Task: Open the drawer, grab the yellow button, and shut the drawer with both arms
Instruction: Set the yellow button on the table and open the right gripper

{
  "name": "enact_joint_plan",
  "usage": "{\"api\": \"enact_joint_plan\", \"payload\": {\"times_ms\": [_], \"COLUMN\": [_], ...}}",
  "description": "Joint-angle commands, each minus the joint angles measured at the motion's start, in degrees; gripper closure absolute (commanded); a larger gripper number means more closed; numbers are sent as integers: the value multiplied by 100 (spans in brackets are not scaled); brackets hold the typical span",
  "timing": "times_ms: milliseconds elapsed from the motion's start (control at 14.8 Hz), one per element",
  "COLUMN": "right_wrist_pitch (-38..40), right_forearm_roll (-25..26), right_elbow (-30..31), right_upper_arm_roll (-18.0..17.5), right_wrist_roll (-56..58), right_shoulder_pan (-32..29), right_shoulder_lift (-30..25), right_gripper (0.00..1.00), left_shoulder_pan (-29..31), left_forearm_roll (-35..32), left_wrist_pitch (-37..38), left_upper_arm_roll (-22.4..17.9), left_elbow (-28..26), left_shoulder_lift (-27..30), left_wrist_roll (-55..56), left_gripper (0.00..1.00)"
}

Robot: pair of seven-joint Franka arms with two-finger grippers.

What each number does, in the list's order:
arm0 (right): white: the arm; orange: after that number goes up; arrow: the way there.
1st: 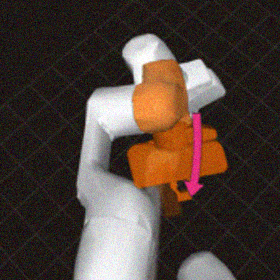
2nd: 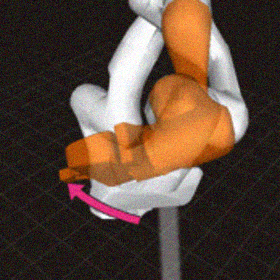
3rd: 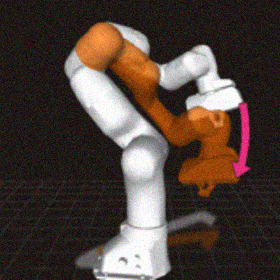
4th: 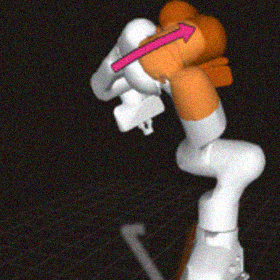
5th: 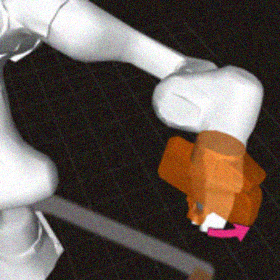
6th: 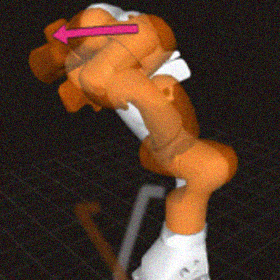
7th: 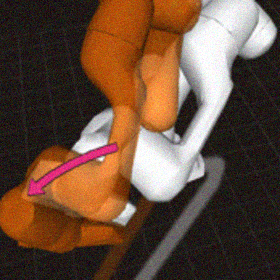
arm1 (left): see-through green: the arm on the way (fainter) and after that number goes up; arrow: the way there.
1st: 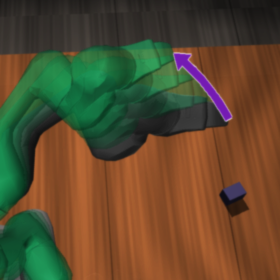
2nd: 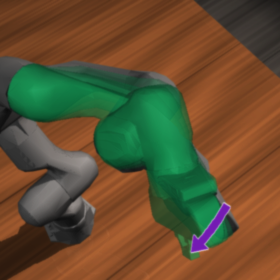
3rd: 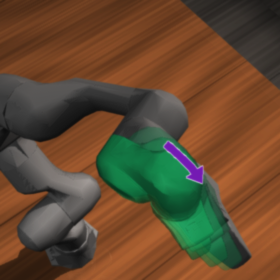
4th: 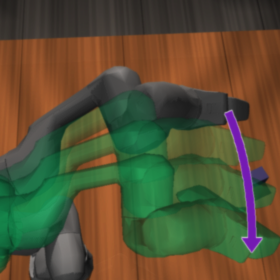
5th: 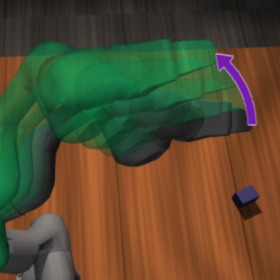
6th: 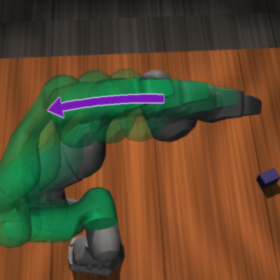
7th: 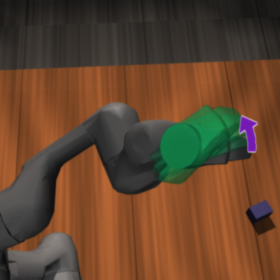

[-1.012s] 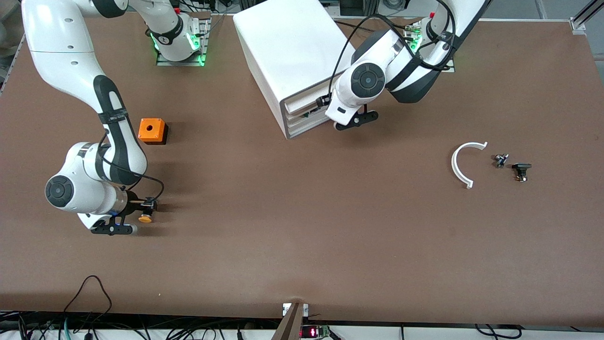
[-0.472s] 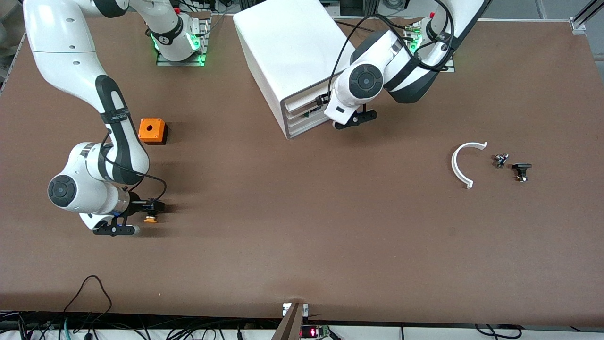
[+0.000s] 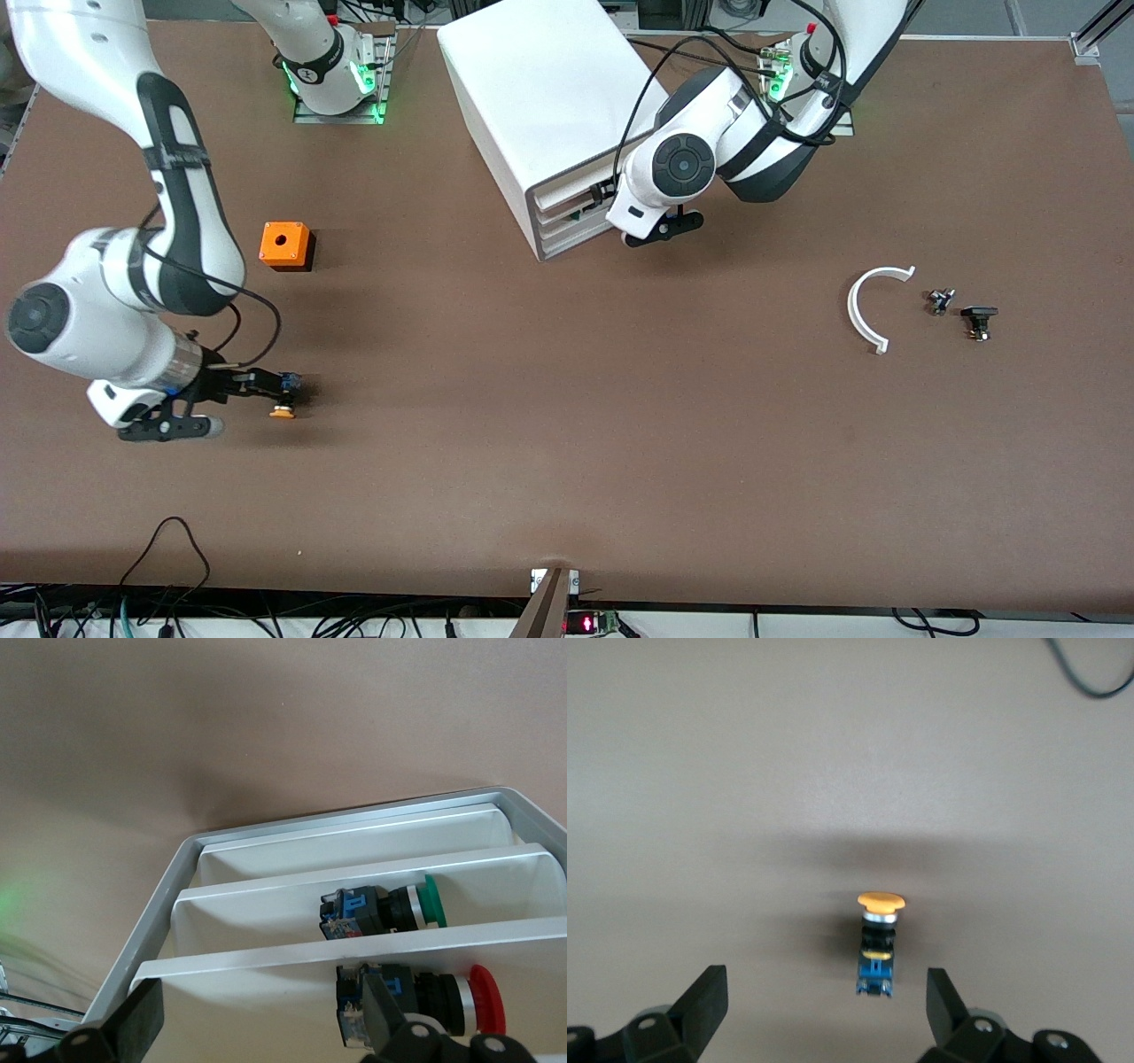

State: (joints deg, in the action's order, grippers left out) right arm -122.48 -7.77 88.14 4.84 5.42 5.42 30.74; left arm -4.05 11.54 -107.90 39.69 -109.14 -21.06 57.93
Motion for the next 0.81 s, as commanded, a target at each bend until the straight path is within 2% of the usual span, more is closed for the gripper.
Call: {"api": "enact_joint_plan", "payload": {"times_ms": [0,405,607,742], "right_wrist_pitch": [399,1207,1682,2059], "right_forearm_roll": [56,205,451,496], "right_elbow": [142,142,142,142], "right_upper_arm_roll": [43,-18,-431,-458], "right_wrist_roll": [47,-331,-435,-760], "right_shoulder_pan": [-33,-190,-533,-560], "right_shoulder_lift": [-532,-1324,-1745,-2096], "right_gripper": [1,1,1,1], "left_shoulder_pan": [-17,-96,18,149], "left_forearm_roll": [243,472,411,315], "left_wrist_pitch": [137,137,172,181], "left_upper_arm_roll": [74,101,66,4], "left_elbow": [121,121,278,472], "left_shoulder_lift": [-47,-47,-47,-47], "left_wrist_roll": [-63,-72,-89,-80], "left_gripper": [1,1,1,1]}}
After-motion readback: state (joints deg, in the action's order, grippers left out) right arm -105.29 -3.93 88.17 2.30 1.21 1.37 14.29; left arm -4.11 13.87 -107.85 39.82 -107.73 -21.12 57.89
